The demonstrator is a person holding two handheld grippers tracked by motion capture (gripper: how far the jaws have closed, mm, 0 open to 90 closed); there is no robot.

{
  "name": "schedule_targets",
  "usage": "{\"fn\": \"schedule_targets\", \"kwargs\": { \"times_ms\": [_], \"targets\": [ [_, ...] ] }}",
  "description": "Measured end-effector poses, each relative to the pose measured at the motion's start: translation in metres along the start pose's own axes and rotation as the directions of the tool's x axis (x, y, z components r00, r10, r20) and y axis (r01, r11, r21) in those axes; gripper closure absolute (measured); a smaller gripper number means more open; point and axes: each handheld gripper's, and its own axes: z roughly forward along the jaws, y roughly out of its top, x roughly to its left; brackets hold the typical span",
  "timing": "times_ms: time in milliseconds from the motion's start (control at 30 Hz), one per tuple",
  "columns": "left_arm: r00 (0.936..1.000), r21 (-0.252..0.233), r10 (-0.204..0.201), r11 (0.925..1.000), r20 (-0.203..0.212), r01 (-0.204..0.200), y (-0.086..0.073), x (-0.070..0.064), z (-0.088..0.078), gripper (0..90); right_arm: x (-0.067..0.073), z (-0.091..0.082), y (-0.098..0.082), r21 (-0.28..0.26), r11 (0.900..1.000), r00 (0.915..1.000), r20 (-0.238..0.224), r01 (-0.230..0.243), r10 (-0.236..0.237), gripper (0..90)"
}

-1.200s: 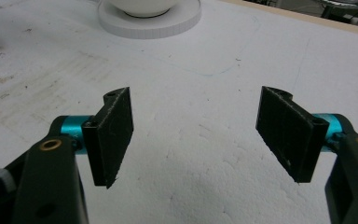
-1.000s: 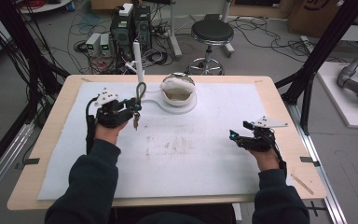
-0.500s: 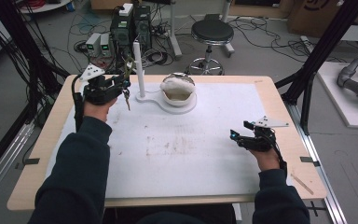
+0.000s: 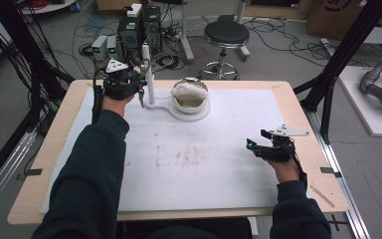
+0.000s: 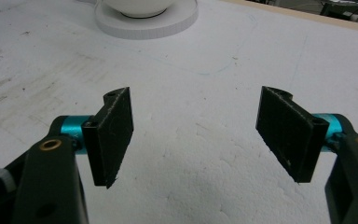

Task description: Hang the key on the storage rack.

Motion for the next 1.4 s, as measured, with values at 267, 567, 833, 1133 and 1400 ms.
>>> {"fn": "schedule_targets", "kwargs": {
  "times_ms": [267,567,833,1133,1400],
  "targets": [
    [0.9997,0.046,0.005,0.9989,-0.023,-0.004,-0.005,-0.001,0.012,70.1,0.000,0.001,-0.001,0.003,1.000,1.0000,-0.004,-0.002,0.002,27.9],
    [0.9972,0.054,-0.073,0.9958,-0.016,0.073,-0.024,0.002,0.014,57.0,0.000,0.000,-0.001,0.000,1.000,1.0000,-0.005,-0.002,0.002,27.9],
    [0.9847,-0.021,-0.144,0.9890,0.099,0.146,-0.052,0.016,-0.014,21.8,0.000,-0.001,-0.001,0.003,1.000,1.0000,-0.002,-0.005,0.005,27.8],
    [0.9829,-0.133,-0.060,0.9875,0.174,0.084,-0.074,0.014,-0.048,21.9,0.001,0.000,-0.001,0.008,1.000,1.0000,-0.006,0.000,0.000,27.8],
    [0.9819,-0.174,0.001,0.9843,0.189,0.032,-0.102,-0.001,-0.069,21.9,0.000,0.000,-0.002,0.004,1.000,0.9999,-0.009,0.004,-0.004,26.4]
  ]
}}
